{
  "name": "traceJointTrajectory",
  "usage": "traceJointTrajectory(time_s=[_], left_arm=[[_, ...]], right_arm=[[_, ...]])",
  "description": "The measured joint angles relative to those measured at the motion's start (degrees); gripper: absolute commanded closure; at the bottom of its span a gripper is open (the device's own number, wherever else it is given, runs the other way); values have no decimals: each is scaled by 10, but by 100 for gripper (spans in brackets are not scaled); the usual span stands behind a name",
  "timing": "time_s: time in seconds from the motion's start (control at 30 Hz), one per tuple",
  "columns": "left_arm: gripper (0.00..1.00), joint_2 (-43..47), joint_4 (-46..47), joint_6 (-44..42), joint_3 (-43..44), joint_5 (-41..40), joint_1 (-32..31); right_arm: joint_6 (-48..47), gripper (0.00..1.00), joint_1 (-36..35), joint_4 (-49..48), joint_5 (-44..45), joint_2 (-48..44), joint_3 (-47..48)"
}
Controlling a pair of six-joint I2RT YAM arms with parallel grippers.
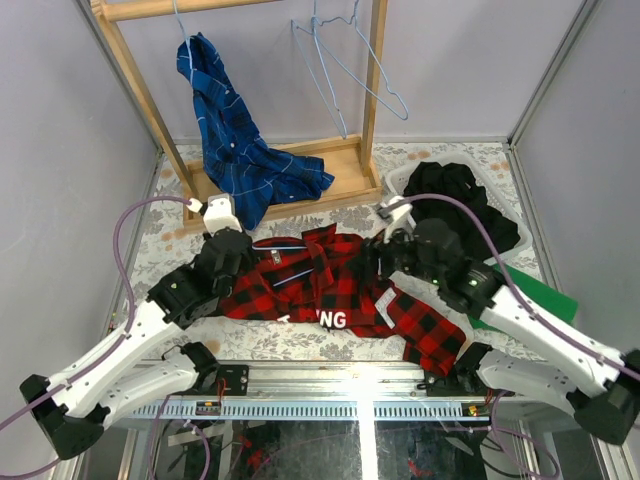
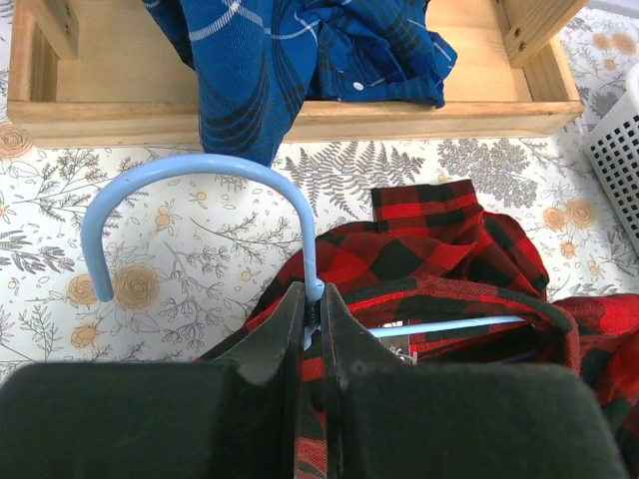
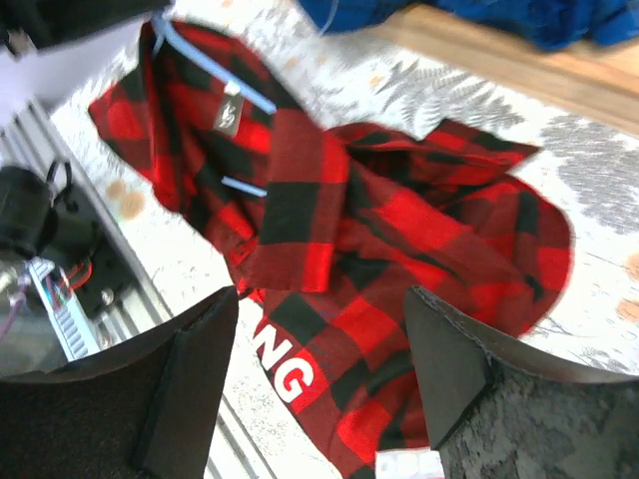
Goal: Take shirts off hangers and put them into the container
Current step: Remove the shirt from the hanger.
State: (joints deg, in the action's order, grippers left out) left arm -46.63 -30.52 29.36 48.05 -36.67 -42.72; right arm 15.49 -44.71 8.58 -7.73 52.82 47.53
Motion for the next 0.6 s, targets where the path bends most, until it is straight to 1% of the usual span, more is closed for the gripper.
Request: traceJointTrajectory(time_s=[0.1,0.17,0.23,0.4,0.47,0.6], left_arm=[[100,-12,-2,9,3,0,0],[100,-17,-3,13,7,1,0],[100,-19,-3,18,11,1,0],[100,-20,-4,27,16,2,0],[100,-21,-5,31,17,2,0],[100,-31,-7,33,21,2,0]], right_arm=[[-22,23,-54,-11,-5,67,21],[-42,23,-107,-12,29,119,34],[-54,22,-139,-6,68,158,47],[-65,21,-156,5,174,227,94],[-67,28,-168,6,216,243,111],[-58,57,-189,11,314,287,160]])
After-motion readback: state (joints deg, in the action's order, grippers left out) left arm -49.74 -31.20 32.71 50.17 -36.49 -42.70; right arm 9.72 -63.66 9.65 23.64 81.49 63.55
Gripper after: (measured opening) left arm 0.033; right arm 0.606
